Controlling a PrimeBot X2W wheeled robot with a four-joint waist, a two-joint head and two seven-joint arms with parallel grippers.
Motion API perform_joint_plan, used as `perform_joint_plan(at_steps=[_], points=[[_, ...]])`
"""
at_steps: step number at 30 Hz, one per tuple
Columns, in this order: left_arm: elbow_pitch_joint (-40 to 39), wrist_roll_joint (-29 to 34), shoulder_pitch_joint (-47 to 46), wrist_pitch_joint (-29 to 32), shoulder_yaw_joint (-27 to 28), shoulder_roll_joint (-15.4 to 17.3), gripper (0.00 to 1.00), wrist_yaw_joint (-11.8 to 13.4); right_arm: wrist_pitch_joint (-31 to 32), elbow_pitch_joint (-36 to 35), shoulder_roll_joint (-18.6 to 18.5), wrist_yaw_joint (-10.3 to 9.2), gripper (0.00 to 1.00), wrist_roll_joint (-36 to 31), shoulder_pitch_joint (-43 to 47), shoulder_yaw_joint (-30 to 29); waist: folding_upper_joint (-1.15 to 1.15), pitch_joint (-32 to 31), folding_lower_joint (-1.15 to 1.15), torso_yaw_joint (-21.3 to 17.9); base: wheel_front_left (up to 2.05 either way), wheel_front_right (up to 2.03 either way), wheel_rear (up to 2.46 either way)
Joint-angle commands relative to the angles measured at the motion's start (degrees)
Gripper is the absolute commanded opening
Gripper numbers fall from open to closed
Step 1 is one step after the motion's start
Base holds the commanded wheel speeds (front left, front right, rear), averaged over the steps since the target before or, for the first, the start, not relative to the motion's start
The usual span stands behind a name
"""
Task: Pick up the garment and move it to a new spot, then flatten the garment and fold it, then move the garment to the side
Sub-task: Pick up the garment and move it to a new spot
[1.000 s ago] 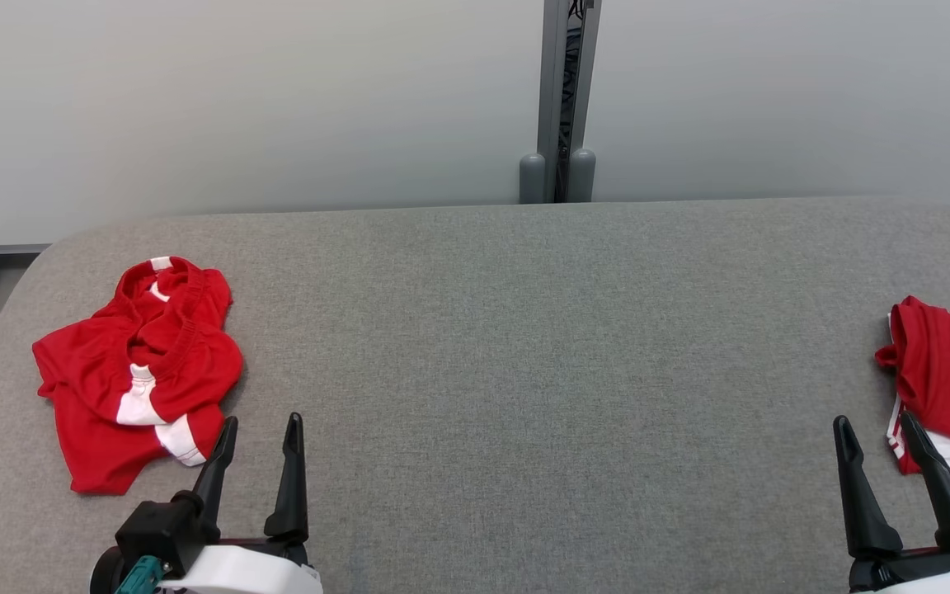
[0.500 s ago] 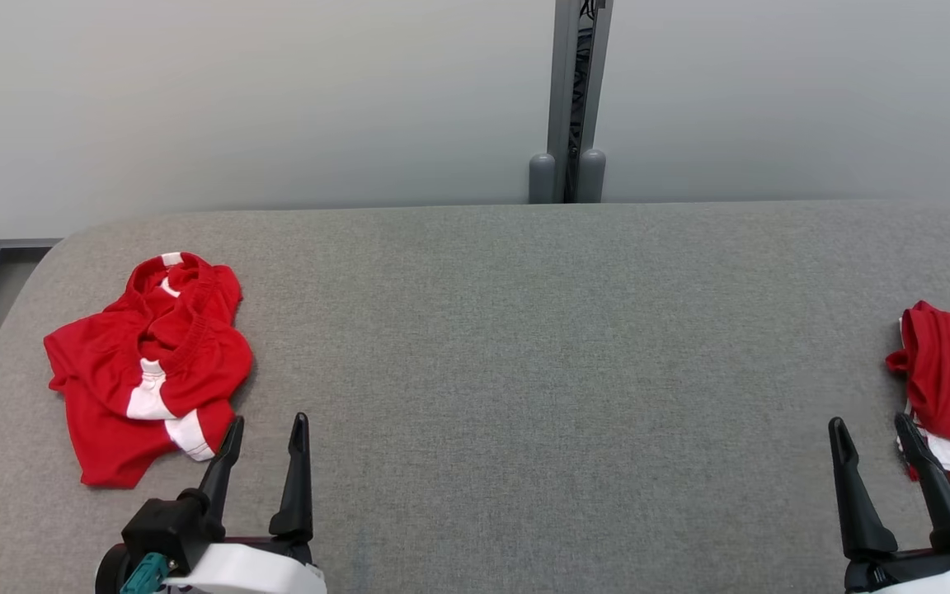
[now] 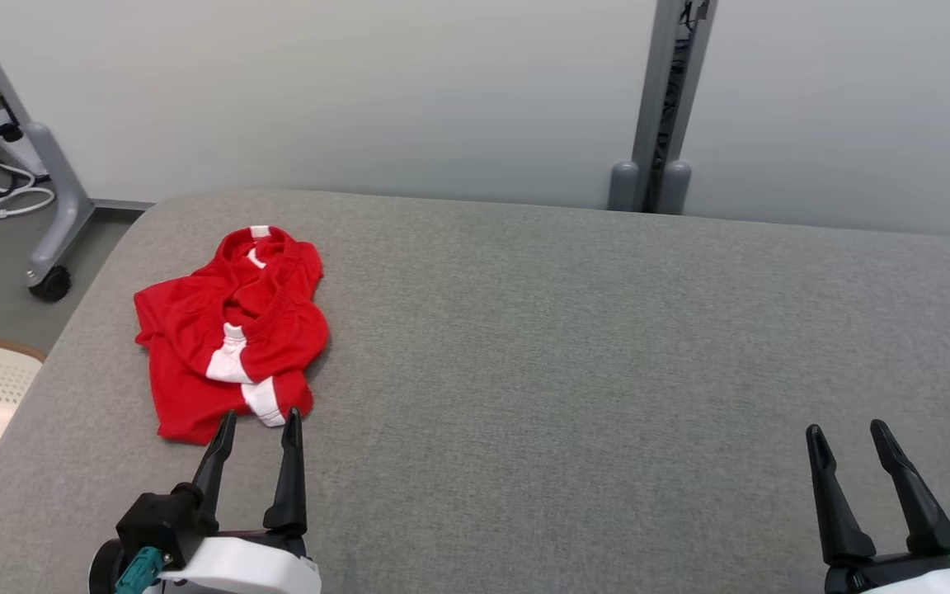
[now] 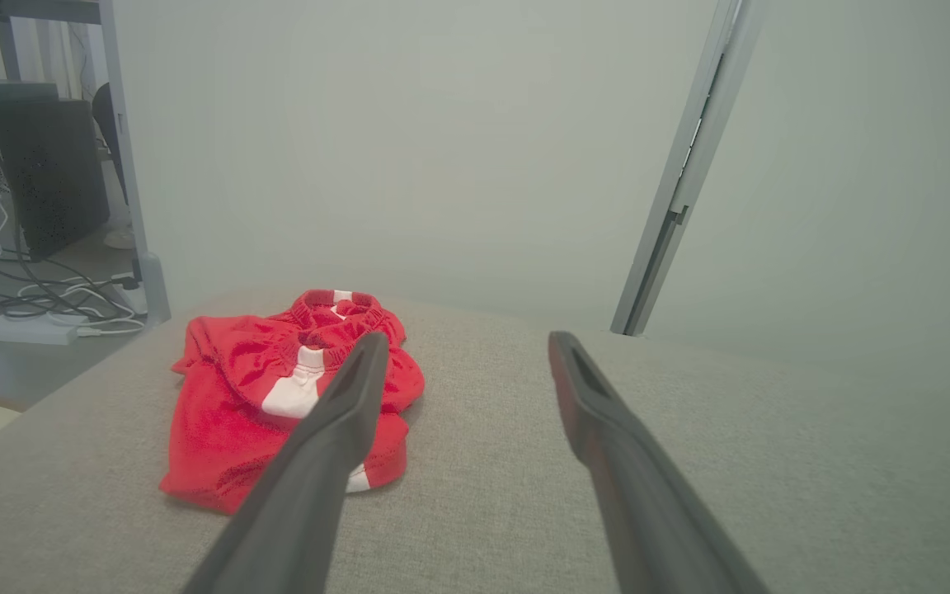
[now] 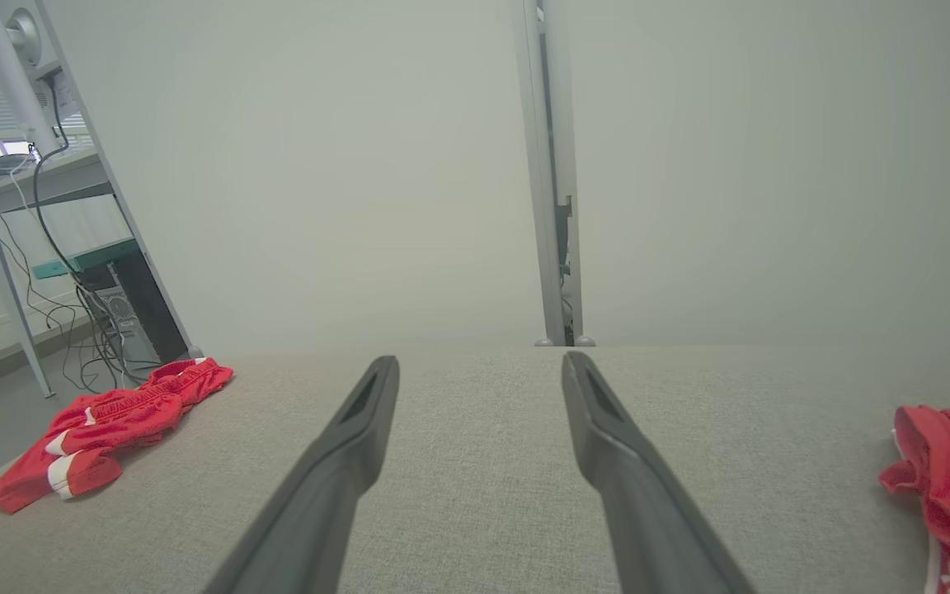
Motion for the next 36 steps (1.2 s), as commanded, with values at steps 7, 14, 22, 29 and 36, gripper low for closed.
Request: perform_joint_plan(at_steps=[7,14,22,29,36], points=[[0.48,0.49,-1.16,-0.23,0.41,0.28,1.00,0.11,-0.49,0.61,0.19,0.01,1.00,0.64,-1.27,1.72,0.00,-0.10,0.00,6.37,0.00,0.00,0.00],[0.79,0.26,-1.44,-0.24,0.80,0.40,1.00,0.19,-0.56,1.12,-0.05,0.01,1.00,0.99,-1.86,2.21,0.00,0.24,0.00,12.09,0.00,0.00,0.00],[1.05,0.00,-1.49,-0.24,0.80,0.73,1.00,0.14,-0.60,1.57,0.31,0.01,1.00,1.14,-2.39,3.18,0.00,0.33,0.00,17.20,0.00,0.00,0.00],[0.75,-0.10,-1.22,-0.24,1.10,0.99,1.00,0.43,-0.62,1.60,0.50,0.01,1.00,0.95,-2.73,3.61,0.00,0.41,0.00,17.78,0.00,0.00,0.00],[0.48,-0.11,-2.81,0.34,0.88,1.94,1.00,-0.11,-0.55,1.37,0.21,0.01,1.00,1.26,-3.21,4.59,0.00,0.72,0.00,16.05,0.00,0.00,0.00]])
